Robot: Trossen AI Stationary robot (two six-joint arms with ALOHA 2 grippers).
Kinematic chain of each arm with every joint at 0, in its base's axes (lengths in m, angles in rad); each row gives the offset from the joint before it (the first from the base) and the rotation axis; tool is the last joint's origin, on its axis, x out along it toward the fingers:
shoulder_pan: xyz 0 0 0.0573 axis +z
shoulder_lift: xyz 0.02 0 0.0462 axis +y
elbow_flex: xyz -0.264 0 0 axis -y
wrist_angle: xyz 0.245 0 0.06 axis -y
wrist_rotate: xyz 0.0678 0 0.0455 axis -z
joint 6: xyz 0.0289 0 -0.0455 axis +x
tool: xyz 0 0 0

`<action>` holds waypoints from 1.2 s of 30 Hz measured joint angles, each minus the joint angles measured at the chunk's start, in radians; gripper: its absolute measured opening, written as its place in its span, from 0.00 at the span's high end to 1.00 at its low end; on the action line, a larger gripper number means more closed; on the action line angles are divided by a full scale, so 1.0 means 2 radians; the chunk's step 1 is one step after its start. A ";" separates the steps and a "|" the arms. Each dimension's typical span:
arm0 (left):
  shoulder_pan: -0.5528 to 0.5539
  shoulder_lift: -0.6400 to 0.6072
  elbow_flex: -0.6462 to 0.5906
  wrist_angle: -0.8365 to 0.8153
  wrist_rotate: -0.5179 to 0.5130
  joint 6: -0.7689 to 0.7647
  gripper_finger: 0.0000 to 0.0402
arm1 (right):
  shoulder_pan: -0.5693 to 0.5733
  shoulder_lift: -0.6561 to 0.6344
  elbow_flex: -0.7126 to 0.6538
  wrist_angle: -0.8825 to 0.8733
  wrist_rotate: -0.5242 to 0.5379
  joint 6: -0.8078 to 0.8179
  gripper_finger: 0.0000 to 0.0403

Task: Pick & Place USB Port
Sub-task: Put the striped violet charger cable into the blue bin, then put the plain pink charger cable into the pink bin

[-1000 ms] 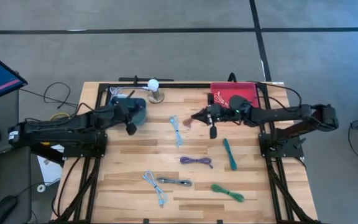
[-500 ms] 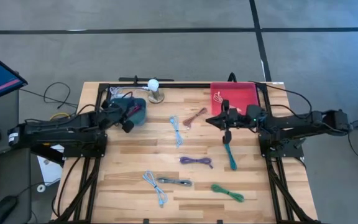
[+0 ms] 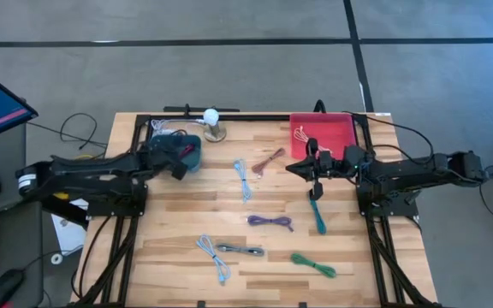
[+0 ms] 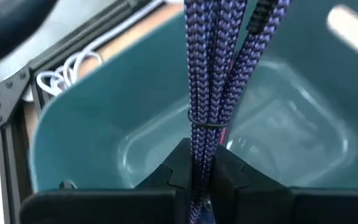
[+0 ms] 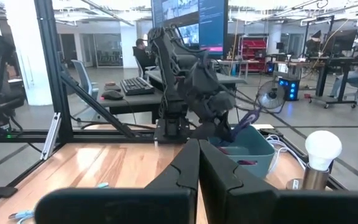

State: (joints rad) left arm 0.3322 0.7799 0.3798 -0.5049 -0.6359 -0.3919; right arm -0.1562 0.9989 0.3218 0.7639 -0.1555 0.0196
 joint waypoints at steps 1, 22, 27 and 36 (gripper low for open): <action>0.000 0.009 0.000 0.000 0.000 -0.005 0.93 | 0.000 0.000 0.000 0.000 0.000 0.000 1.00; 0.000 0.063 0.000 0.036 -0.019 -0.003 0.62 | 0.000 0.001 0.000 0.000 0.000 0.000 1.00; 0.000 0.063 0.000 0.092 -0.009 0.058 0.62 | 0.000 0.001 0.000 0.000 0.000 0.000 1.00; 0.000 0.061 0.000 0.191 0.020 0.150 0.67 | 0.000 0.001 0.000 0.000 0.000 0.000 1.00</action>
State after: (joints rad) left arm 0.3325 0.9024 0.3798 -0.1232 -0.5968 -0.0910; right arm -0.1562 1.0000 0.3222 0.7643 -0.1555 0.0196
